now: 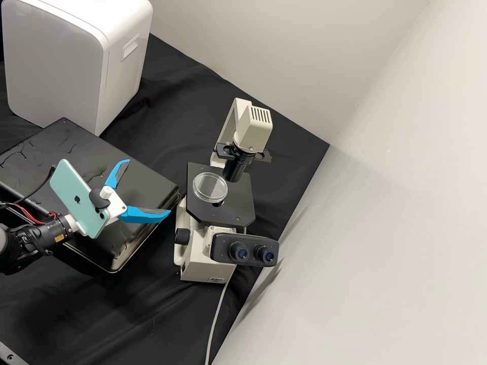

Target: Place the petri dish on the microscope

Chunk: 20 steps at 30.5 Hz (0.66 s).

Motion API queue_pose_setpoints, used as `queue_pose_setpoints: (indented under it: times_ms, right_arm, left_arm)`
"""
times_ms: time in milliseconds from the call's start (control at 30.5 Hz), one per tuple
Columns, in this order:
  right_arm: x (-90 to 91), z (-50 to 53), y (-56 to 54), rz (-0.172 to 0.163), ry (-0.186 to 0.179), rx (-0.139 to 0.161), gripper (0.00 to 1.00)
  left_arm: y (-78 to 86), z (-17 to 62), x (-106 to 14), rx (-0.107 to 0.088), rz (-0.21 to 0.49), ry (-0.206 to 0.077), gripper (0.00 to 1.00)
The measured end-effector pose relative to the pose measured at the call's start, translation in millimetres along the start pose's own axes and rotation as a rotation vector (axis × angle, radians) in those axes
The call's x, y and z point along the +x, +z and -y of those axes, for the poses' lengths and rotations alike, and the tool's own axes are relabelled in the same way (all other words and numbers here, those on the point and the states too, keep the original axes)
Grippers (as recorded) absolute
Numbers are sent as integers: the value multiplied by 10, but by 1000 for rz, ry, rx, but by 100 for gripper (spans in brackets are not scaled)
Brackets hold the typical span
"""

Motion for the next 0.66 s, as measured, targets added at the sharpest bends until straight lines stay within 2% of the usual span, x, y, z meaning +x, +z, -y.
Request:
queue_pose_setpoints:
  times_ms: [98,262,328,426,459,590,656]
  right_arm:
    - [-11,9,4,1,-5,24,100]
    - [-11,9,4,1,-5,34,100]
    - [-11,9,4,1,-5,34,100]
    - [-11,9,4,1,-5,34,100]
    - [-11,9,4,1,-5,34,100]
    - [-11,9,4,1,-5,34,100]
    - [-11,9,4,1,-5,34,100]
  left_arm:
    - [6,-7,-9,17,-8,5,100]
    - [22,-37,-40,48,-29,24,100]
    - [25,-51,-60,72,-50,32,100]
    - [40,-66,-99,91,-80,39,100]
    - [37,-72,-112,88,-95,41,100]
    - [37,-133,-156,45,-108,73,100]
    - [29,-165,-166,11,-106,91,100]
